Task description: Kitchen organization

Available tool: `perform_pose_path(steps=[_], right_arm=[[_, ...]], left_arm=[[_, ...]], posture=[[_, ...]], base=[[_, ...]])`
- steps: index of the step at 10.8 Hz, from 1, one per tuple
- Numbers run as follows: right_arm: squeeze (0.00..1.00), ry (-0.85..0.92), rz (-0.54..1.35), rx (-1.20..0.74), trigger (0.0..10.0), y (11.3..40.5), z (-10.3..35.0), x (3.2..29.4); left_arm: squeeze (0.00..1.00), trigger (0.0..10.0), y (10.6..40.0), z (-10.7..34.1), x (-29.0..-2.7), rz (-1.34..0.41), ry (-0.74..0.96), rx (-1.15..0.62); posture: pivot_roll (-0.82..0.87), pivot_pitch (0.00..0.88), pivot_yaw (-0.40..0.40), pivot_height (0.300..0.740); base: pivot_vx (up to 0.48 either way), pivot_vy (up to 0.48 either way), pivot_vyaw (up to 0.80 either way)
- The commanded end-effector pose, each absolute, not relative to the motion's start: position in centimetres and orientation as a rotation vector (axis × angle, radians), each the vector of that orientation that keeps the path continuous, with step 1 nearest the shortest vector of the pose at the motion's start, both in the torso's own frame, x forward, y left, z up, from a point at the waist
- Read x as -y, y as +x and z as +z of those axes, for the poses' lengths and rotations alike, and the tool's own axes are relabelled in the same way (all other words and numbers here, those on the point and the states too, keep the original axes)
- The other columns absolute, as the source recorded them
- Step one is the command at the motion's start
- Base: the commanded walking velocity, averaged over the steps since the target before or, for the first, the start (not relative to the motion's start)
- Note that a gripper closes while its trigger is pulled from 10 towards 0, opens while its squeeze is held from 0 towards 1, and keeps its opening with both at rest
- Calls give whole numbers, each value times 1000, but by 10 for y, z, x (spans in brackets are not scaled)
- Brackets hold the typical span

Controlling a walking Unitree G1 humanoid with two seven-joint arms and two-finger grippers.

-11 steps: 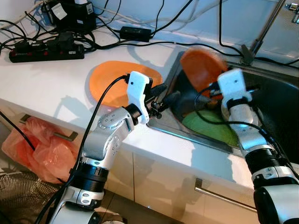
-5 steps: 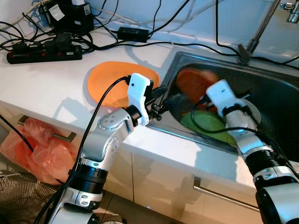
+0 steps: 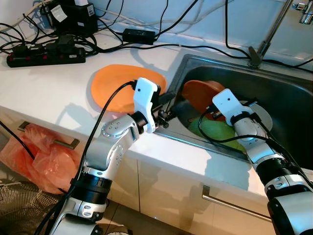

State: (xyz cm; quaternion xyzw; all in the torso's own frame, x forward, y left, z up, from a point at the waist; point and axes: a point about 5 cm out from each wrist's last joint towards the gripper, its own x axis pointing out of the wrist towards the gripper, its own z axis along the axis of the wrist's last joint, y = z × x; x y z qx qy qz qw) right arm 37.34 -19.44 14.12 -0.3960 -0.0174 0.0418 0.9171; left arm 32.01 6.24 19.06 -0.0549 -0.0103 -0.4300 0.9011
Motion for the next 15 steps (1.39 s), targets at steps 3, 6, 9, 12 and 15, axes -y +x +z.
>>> perform_pose_path(steps=[3,6,9,12,15], right_arm=[[0,-834,183,4,10000,372,132,181],[690,-842,189,2,10000,372,131,180],[0,-825,181,15,10000,373,135,180],[784,-780,149,49,10000,376,145,181],[0,-717,146,49,10000,377,149,184]], left_arm=[[0,10000,316,191,-59,-916,-91,15],[0,10000,316,191,-60,-915,-89,13],[0,10000,316,191,-59,-915,-88,13],[0,10000,317,191,-60,-912,-88,12],[0,10000,316,190,-60,-919,-85,8]], posture=[[240,73,-34,740],[241,77,-35,740],[240,73,-37,740],[239,73,-36,740],[237,71,-35,740]], base=[[0,0,0],[0,0,0],[0,0,0],[0,0,0],[0,0,0]])
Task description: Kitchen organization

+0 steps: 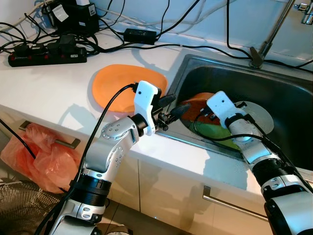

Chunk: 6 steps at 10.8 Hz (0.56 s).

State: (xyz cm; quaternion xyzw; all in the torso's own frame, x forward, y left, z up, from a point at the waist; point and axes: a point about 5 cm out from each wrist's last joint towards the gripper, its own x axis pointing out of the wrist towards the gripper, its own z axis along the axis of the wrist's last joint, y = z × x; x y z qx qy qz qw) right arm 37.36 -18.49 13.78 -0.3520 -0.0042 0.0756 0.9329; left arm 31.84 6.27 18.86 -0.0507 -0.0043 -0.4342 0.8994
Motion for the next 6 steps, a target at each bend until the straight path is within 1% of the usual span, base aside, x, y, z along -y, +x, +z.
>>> perform_pose_path(steps=[1,2,3,4,5,6], right_arm=[[0,-669,138,55,10000,378,153,185],[0,-616,137,63,10000,379,158,186],[1000,-595,124,75,10000,380,163,190],[1000,-592,122,78,10000,380,165,190],[0,-553,114,73,10000,381,167,191],[0,-530,111,74,10000,381,167,192]], left_arm=[[0,10000,315,190,-59,-925,-84,6],[0,10000,315,189,-59,-928,-83,5],[0,10000,315,189,-59,-933,-81,3],[0,10000,315,189,-58,-935,-80,2],[0,10000,315,189,-58,-942,-79,1],[0,10000,315,189,-58,-944,-78,0]], posture=[[237,70,-34,740],[237,68,-34,740],[234,66,-33,740],[234,66,-33,740],[233,61,-32,740],[232,60,-32,740]], base=[[0,0,0],[0,0,0],[0,0,0],[0,0,0],[0,0,0],[0,0,0]])
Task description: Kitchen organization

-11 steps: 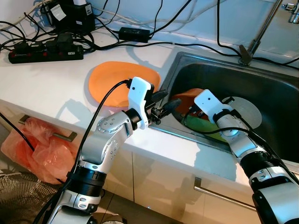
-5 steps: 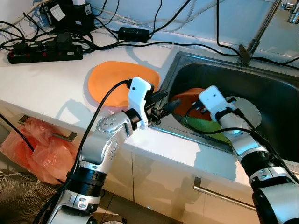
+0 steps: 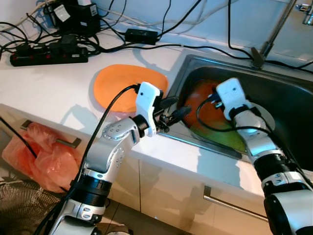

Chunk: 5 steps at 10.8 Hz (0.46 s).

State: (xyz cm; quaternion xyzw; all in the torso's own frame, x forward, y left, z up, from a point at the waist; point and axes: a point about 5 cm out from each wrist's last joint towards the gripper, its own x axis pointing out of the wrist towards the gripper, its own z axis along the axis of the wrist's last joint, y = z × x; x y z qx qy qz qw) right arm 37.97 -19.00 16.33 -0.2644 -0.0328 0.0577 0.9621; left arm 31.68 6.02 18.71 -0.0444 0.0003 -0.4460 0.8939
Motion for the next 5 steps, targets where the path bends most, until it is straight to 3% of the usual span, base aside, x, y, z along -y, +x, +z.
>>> perform_pose_path(steps=[1,5], right_arm=[[0,-498,118,77,10000,381,170,191],[0,-438,118,100,10000,380,172,189]], left_arm=[[0,10000,314,188,-57,-951,-75,-2],[0,10000,315,189,-59,-929,-72,4]], posture=[[232,59,-33,740],[236,66,-34,740]], base=[[0,0,0],[0,0,0]])
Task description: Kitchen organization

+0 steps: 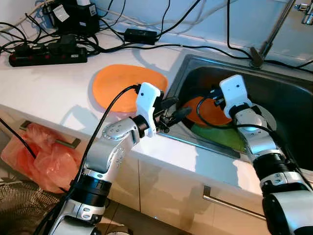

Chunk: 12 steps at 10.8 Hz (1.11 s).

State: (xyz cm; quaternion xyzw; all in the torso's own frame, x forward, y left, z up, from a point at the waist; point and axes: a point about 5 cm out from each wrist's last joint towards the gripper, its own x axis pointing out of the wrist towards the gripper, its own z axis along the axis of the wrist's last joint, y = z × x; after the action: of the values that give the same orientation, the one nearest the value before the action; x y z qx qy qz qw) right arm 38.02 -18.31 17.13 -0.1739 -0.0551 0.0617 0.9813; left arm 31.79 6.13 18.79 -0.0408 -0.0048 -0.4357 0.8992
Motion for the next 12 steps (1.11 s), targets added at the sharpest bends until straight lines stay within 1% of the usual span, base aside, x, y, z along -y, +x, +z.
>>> perform_pose_path(steps=[1,3,4,5,7,8,9,10,11,12], right_arm=[[0,-171,124,199,10000,379,187,180],[0,71,100,269,10000,380,202,179],[0,302,111,311,10000,379,213,176],[0,380,122,319,10000,378,214,175],[0,421,152,321,10000,376,212,171],[0,428,176,308,10000,374,208,165],[0,455,198,292,10000,372,204,160],[0,470,274,273,10000,367,201,148],[0,471,290,271,10000,366,201,146],[0,505,318,258,10000,364,199,141]], left_arm=[[0,10000,322,195,-65,-854,-87,53],[0,10000,325,202,-68,-820,-96,88],[0,10000,330,208,-71,-773,-104,121],[0,10000,336,213,-78,-694,-120,150],[0,10000,348,226,-101,-519,-158,226],[0,10000,354,233,-121,-407,-184,252],[0,10000,354,233,-129,-313,-191,256],[0,10000,361,233,-165,-164,-191,235],[0,10000,362,234,-172,-142,-193,235],[0,10000,363,233,-186,-72,-213,229]], posture=[[238,71,-33,740],[238,73,-32,740],[235,75,-31,740],[237,77,-31,740],[235,80,-30,740],[239,83,-29,740],[239,85,-28,740],[241,86,-28,740],[241,89,-29,740],[241,92,-30,740]], base=[[0,0,0],[0,0,0],[0,0,0],[0,0,0],[0,0,0],[0,0,0],[0,0,0],[0,0,0],[0,0,0],[0,0,0]])
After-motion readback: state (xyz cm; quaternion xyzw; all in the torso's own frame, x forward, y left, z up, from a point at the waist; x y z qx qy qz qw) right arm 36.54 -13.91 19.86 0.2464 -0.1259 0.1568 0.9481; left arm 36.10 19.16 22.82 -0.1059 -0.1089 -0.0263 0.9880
